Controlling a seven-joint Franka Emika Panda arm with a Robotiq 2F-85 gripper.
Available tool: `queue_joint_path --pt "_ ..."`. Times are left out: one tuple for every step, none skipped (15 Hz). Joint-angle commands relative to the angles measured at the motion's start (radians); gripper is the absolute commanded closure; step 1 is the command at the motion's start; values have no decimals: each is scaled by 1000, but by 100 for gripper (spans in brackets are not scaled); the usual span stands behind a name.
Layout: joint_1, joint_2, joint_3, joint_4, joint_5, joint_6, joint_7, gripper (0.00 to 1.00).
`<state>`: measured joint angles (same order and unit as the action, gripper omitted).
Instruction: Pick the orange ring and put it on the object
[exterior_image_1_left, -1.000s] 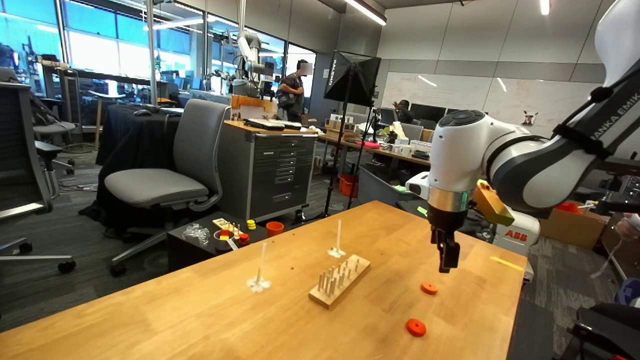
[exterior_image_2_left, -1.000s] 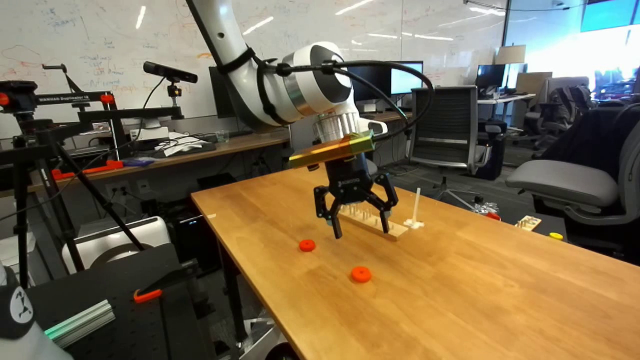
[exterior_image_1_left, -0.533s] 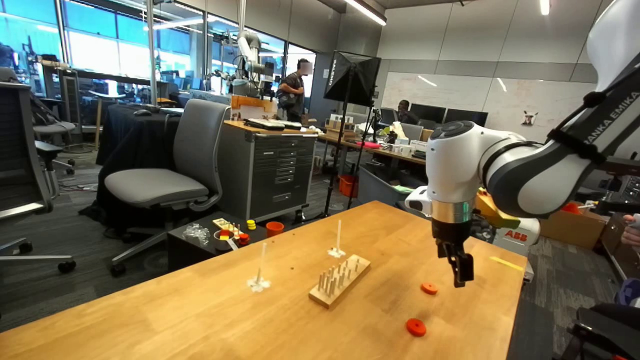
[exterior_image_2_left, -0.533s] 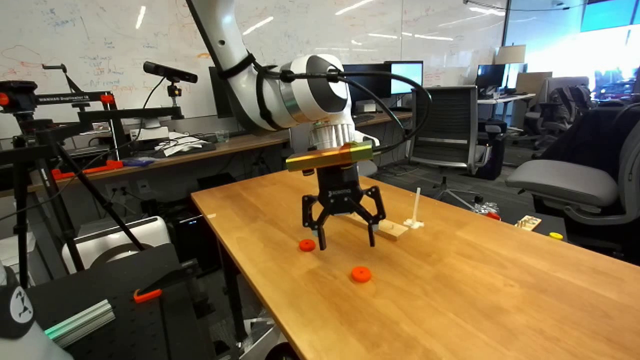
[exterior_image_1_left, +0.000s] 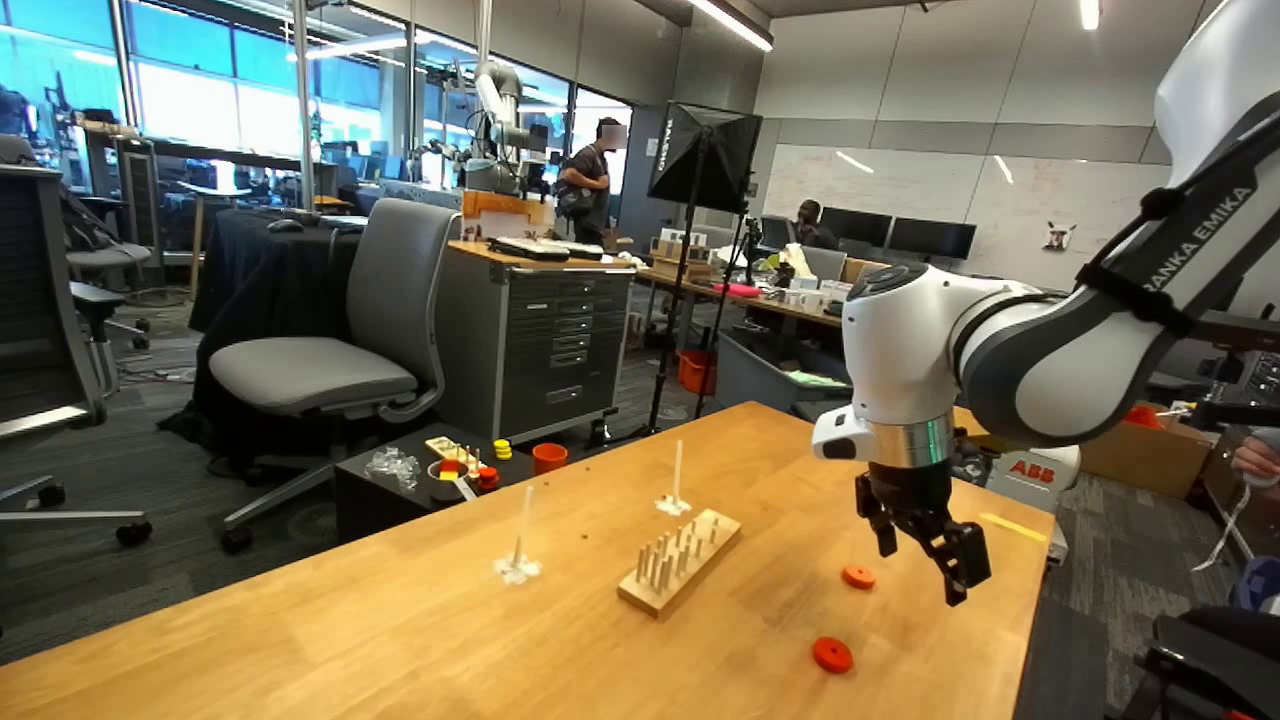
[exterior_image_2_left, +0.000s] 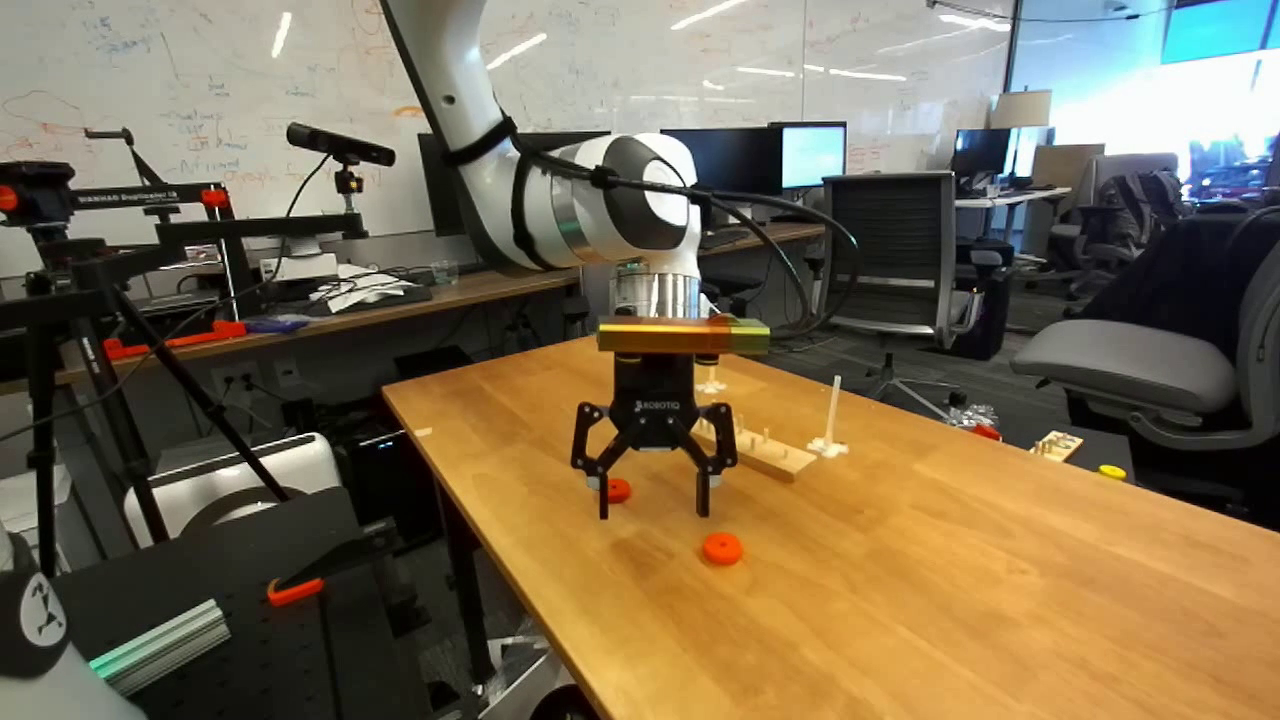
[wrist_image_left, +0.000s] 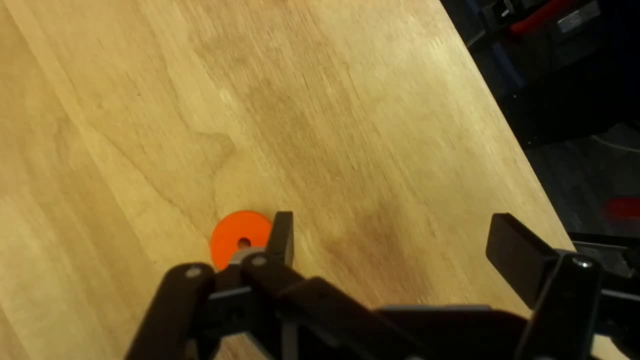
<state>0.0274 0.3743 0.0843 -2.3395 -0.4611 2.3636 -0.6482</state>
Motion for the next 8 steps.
queue_joint_path --pt "-66 -16 34 22 104 -2 -194 0" --pt "-80 -12 36 31 140 2 -230 0" --pt "-89 -6 34 46 171 2 -251 0" --pt "-96 3 30 65 198 -4 -271 0" --pt "-99 16 23 86 218 -9 -274 0" --pt "-102 25 17 105 231 -18 -277 0" --pt "-104 39 12 123 239 -15 -269 0" --pt "-103 53 5 139 242 -9 -254 0"
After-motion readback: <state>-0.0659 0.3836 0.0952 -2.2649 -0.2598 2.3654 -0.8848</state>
